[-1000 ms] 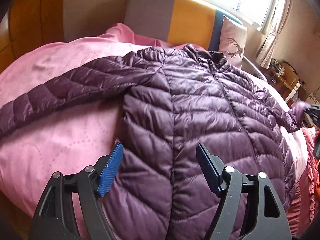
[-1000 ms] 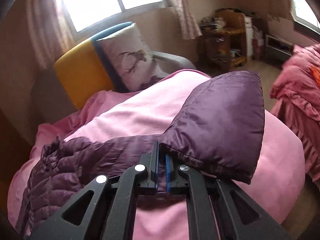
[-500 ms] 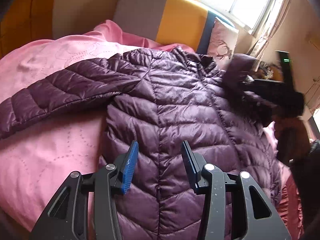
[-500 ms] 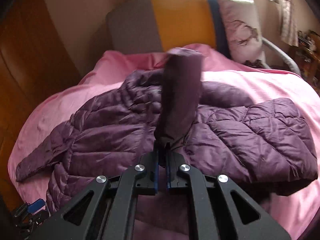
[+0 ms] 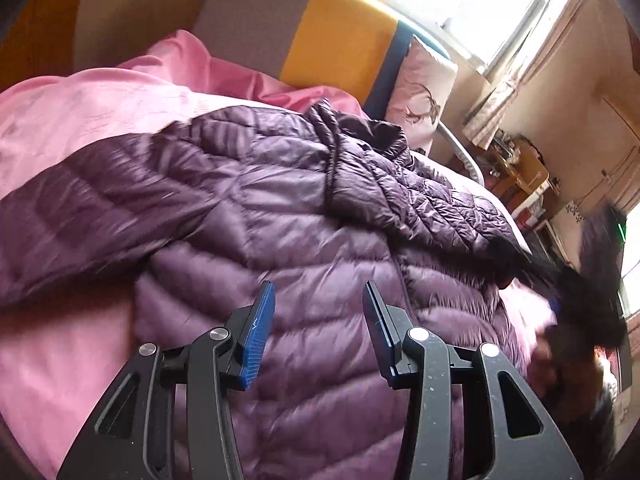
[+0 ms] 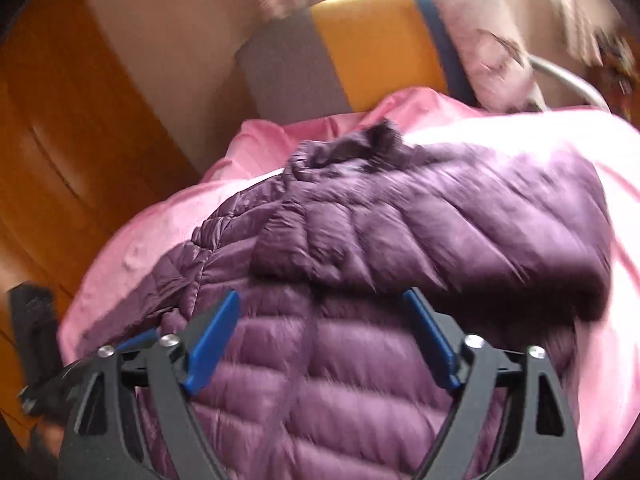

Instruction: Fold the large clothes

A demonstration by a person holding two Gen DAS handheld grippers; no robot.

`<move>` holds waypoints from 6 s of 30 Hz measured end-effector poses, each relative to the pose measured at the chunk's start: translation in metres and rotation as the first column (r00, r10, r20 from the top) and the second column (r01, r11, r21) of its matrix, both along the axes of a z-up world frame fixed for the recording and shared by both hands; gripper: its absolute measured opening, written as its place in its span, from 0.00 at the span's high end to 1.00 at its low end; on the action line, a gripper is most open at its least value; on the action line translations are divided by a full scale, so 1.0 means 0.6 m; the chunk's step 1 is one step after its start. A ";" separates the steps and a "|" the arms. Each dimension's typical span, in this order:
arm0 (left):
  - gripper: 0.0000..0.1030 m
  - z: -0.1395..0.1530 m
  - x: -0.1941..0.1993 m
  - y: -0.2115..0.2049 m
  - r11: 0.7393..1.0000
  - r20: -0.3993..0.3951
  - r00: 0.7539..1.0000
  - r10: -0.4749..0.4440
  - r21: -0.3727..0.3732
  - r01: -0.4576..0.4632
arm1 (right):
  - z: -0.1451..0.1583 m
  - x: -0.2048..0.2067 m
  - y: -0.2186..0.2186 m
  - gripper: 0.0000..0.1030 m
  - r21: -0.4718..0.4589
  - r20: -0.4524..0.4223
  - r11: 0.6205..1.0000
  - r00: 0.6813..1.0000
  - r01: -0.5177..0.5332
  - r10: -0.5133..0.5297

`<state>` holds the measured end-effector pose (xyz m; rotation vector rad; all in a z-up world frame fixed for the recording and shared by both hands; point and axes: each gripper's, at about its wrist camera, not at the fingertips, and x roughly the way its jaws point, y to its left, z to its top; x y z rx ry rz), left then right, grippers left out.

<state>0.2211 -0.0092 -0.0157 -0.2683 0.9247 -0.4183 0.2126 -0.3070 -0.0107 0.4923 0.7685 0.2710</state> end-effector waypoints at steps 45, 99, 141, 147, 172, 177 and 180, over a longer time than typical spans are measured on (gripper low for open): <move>0.94 -0.039 0.139 -0.006 0.985 0.001 0.990 0.138 0.105 -0.137 | -0.003 0.103 -0.090 0.05 -0.207 -0.061 0.946 0.962 0.250 -0.267; 0.19 0.036 -0.033 0.006 0.932 0.259 0.933 0.251 0.197 -0.305 | -0.124 0.172 -0.075 0.02 -0.432 -0.135 0.870 0.937 0.238 -0.323; 0.28 -0.082 -0.232 0.607 0.341 -0.297 0.432 0.852 -0.312 -0.887 | -0.113 0.017 0.088 0.02 -0.404 -0.125 0.914 0.987 0.044 -0.103; 0.63 -0.093 -0.217 0.657 0.272 -0.339 0.371 0.864 -0.305 -0.913 | -0.114 0.016 0.091 0.02 -0.418 -0.106 0.907 0.990 0.045 -0.098; 0.90 0.028 -0.035 0.158 0.964 0.130 0.955 0.266 -0.025 -0.265 | -0.115 0.012 0.090 0.02 -0.417 -0.098 0.908 0.991 0.047 -0.096; 0.82 -0.025 -0.024 0.065 0.980 0.061 0.983 0.172 0.092 -0.177 | -0.114 0.011 0.089 0.02 -0.412 -0.094 0.910 0.991 0.048 -0.095; 0.42 -0.036 -0.027 0.047 0.977 0.089 0.984 0.151 0.137 -0.163 | -0.114 0.012 0.089 0.02 -0.410 -0.089 0.911 0.992 0.049 -0.094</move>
